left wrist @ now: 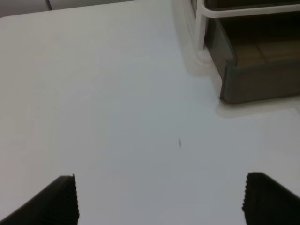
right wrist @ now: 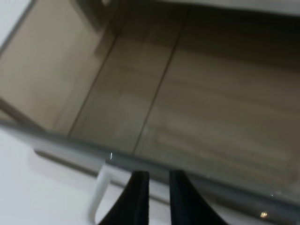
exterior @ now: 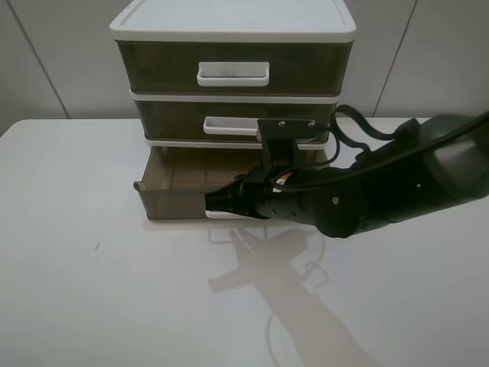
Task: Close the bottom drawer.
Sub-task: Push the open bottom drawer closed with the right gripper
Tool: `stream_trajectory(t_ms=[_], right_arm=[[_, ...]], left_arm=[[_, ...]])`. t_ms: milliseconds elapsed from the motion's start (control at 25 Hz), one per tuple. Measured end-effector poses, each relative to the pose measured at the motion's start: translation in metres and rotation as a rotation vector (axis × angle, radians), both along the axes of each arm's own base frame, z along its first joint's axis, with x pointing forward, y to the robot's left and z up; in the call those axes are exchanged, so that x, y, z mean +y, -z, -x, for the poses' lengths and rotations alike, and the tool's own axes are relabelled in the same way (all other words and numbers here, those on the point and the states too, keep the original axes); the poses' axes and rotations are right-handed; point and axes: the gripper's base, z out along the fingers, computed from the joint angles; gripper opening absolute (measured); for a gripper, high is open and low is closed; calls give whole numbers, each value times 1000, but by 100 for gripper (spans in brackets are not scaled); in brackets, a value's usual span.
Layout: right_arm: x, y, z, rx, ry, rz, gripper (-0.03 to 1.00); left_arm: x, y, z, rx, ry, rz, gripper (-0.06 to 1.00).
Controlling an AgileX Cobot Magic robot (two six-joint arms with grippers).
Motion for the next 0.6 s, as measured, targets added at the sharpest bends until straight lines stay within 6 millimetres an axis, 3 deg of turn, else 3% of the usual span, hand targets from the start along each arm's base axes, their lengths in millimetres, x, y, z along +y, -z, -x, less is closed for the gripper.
stream_trajectory(t_ms=[600], right_arm=[[10, 16, 1, -75, 14, -9, 2]], left_arm=[[0, 0, 0, 0, 0, 0, 72]])
